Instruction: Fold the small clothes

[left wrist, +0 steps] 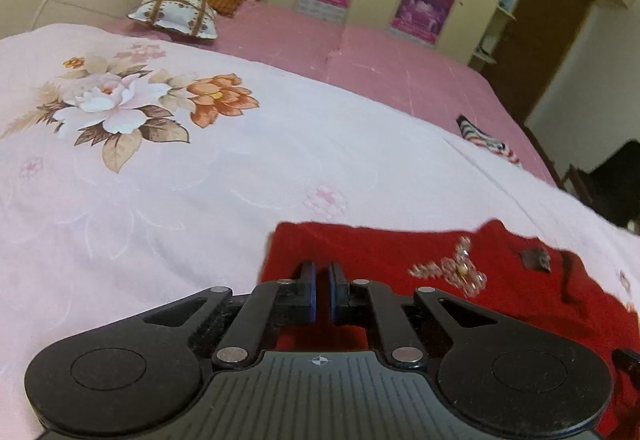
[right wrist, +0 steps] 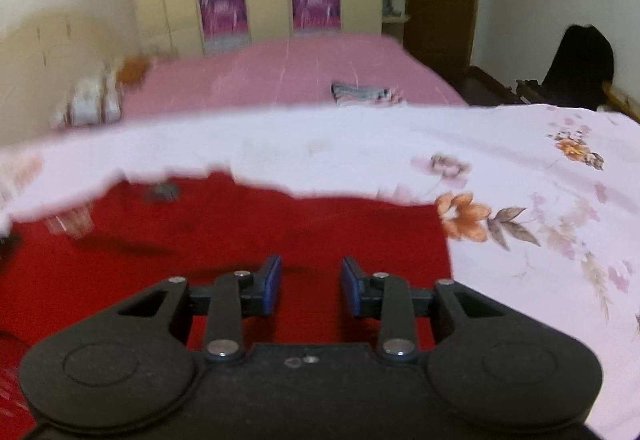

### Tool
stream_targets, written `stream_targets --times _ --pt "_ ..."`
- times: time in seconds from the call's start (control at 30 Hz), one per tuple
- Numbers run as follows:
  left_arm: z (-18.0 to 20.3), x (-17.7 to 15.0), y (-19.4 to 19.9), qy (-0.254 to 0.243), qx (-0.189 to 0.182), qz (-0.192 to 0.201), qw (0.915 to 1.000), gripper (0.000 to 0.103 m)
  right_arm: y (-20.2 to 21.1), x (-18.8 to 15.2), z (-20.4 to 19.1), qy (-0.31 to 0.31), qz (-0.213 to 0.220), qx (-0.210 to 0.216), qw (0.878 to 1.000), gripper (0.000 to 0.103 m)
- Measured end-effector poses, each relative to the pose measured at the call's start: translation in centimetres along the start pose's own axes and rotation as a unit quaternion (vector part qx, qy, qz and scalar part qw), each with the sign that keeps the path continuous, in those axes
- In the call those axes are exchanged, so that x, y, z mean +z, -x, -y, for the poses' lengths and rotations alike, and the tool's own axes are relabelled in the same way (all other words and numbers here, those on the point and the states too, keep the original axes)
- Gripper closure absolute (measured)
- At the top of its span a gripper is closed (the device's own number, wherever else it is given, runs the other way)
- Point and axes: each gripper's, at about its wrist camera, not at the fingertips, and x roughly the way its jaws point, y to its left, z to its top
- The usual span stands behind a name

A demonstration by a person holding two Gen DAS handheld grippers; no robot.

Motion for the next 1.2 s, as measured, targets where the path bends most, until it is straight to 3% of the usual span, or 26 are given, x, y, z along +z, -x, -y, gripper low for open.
stream_targets --times 0.23,0.43,0.57,0.7,0.8,0.9,1.07,1.2 --pt "1.2 -0.9 2.5 -0.045 0.018 0.008 0.9988 0.096 0.9 0.4 0.5 -0.008 0.005 0.004 1.000 0.071" --pt "3.0 -4.9 7.8 -0.085 -0.027 0.007 0.9960 0.096 5.4 -2.2 -2.6 0.007 0.020 0.069 0.997 0.070" --pt "5.4 -8.3 10.9 -0.106 -0.078 -0.021 0.9911 0.096 7.6 -4.6 -5.7 0.022 0.009 0.115 0.993 0.071" --pt "7.9 -11.6 12.1 -0.144 -0.095 -0.041 0.9841 0.096 9.5 -6.7 -9.1 0.062 0.000 0.145 0.988 0.071" --pt "7.9 -13.2 11.6 -0.157 -0.079 -0.051 0.9831 0.096 10.0 -8.1 -10.6 0.101 -0.004 0.138 0.985 0.071" --pt "6.4 -13.7 12.6 -0.162 -0.073 -0.037 0.9834 0.096 10.0 -9.3 -10.1 0.135 -0.003 0.097 0.986 0.072" --pt "2.8 -14.2 14.3 -0.137 -0.052 -0.041 0.9883 0.096 10.7 -9.9 -5.3 0.087 -0.007 0.048 0.995 0.068" --pt "1.4 -14.8 14.8 -0.125 -0.039 -0.033 0.9908 0.096 10.8 -10.8 -1.9 0.042 -0.012 0.046 0.998 0.069"
